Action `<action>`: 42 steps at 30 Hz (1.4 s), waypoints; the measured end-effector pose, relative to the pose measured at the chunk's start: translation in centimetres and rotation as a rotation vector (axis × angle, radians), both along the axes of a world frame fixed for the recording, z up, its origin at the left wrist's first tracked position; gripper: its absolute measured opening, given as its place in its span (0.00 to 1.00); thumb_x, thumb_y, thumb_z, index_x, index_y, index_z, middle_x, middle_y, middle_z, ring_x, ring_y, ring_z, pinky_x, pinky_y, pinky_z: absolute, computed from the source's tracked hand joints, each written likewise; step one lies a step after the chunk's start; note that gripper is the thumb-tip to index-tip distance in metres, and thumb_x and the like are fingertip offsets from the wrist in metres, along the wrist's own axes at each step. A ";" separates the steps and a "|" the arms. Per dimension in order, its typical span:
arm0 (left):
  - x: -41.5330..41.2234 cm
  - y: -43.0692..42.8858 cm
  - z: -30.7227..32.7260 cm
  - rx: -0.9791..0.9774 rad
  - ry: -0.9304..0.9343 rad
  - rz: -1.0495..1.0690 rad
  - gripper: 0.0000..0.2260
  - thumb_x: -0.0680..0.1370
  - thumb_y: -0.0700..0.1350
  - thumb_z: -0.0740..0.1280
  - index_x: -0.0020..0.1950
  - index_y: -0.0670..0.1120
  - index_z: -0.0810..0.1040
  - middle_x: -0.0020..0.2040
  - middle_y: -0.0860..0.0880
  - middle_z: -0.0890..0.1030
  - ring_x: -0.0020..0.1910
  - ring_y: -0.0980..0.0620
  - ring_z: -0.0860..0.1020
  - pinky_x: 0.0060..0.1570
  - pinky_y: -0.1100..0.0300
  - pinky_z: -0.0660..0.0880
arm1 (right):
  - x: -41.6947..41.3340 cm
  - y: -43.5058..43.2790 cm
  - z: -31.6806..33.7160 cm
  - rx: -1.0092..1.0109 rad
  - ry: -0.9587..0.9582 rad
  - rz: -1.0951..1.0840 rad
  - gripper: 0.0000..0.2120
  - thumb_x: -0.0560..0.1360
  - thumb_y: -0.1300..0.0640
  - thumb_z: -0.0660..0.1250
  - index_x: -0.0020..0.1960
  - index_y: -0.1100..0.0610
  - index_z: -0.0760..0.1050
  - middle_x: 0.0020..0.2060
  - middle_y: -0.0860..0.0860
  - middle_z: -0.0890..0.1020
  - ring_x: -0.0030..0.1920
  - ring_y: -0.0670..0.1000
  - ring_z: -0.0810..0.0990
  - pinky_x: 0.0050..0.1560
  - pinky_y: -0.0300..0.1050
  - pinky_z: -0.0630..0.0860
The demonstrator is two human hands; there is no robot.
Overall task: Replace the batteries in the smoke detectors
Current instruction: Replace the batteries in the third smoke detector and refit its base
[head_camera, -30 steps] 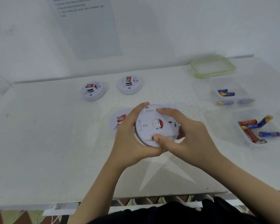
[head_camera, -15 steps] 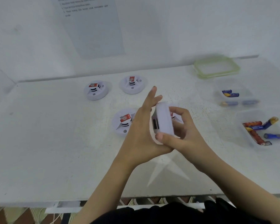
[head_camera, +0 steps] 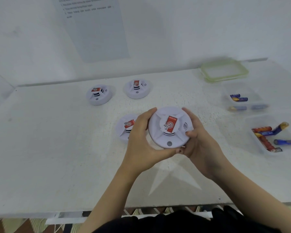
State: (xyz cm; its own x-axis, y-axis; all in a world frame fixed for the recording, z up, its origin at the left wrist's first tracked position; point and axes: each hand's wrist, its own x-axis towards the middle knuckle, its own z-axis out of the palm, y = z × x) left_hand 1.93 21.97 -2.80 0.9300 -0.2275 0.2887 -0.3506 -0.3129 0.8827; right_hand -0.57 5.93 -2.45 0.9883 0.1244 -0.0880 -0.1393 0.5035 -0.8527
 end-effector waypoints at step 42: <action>0.3 1.2 -1.4 0.094 -0.132 0.051 0.43 0.59 0.61 0.77 0.70 0.49 0.68 0.63 0.62 0.72 0.64 0.68 0.70 0.63 0.71 0.68 | 1.2 -1.0 0.2 -0.354 -0.141 0.182 0.39 0.65 0.67 0.71 0.70 0.44 0.62 0.59 0.47 0.78 0.57 0.49 0.80 0.45 0.42 0.79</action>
State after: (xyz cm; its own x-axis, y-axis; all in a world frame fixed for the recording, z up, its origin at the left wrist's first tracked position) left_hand 2.24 23.14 -4.21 0.8964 -0.2124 0.3890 -0.4431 -0.4121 0.7961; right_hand 0.68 4.89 -2.26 0.9584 0.2846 -0.0221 -0.0685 0.1542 -0.9857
